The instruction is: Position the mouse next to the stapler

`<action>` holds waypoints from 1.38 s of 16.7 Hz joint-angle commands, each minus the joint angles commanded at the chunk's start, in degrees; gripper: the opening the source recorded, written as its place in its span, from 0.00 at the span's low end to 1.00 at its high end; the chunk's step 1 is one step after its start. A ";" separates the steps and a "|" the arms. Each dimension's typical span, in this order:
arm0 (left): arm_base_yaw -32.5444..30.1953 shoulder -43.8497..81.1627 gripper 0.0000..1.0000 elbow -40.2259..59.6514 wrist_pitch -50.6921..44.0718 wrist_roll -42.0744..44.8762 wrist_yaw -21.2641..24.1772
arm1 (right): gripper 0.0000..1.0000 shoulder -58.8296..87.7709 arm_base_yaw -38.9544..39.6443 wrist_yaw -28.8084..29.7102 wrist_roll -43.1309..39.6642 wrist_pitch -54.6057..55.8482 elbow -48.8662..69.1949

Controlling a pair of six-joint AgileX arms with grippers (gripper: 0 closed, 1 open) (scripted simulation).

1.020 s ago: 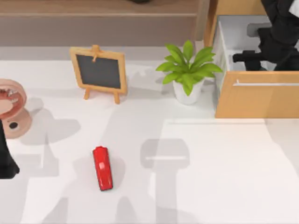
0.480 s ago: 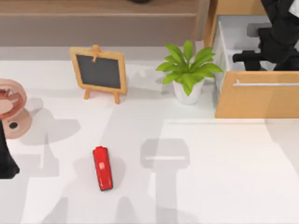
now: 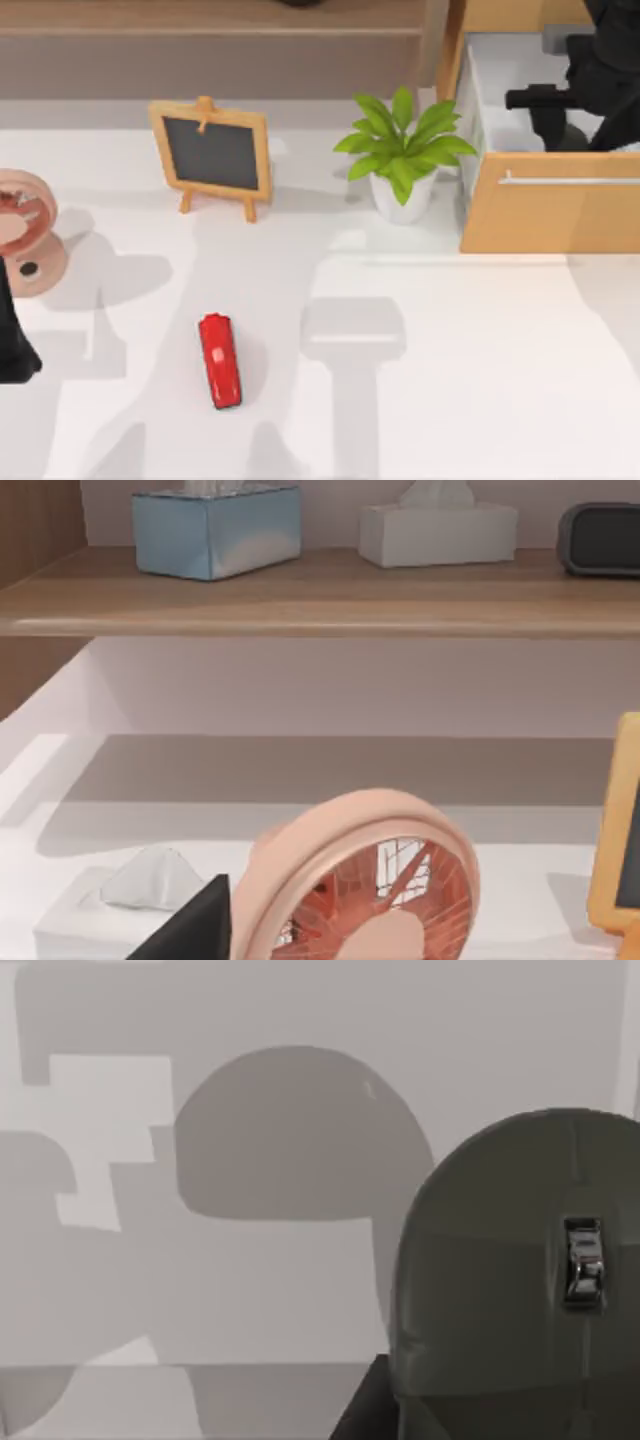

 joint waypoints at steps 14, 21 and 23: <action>0.00 0.00 1.00 0.00 0.00 0.00 0.00 | 0.00 -20.56 16.82 -1.89 30.03 3.30 -5.98; 0.00 0.00 1.00 0.00 0.00 0.00 0.00 | 0.00 -20.96 29.99 -0.03 40.28 6.46 -14.71; 0.00 0.00 1.00 0.00 0.00 0.00 0.00 | 0.00 -19.55 33.30 0.84 41.54 7.19 -17.13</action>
